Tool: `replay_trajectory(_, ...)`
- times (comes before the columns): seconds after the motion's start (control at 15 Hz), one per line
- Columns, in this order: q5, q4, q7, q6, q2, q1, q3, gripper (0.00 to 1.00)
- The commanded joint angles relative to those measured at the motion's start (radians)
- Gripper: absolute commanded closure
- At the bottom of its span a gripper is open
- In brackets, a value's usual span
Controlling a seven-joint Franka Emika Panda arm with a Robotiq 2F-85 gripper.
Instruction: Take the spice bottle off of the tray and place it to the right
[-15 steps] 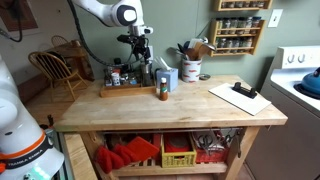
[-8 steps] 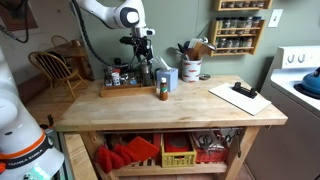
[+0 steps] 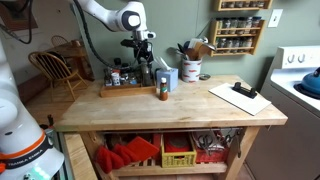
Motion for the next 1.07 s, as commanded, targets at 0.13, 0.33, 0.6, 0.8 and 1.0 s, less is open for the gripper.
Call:
replay_trajectory(0.13, -0.008, 0.006, -0.028, 0.03, 0.025, 0.003, -0.006, 0.0)
replay_trajectory(0.33, 0.0, 0.005, -0.04, 0.026, 0.032, 0.0, -0.007, 0.25)
replay_trajectory(0.6, 0.021, 0.004, -0.064, 0.031, 0.03, -0.005, -0.006, 0.49)
replay_trajectory(0.8, 0.022, 0.003, -0.071, 0.028, 0.029, -0.006, -0.008, 0.61)
replay_trajectory(1.0, 0.03, -0.001, -0.072, 0.01, 0.007, -0.013, -0.014, 0.61)
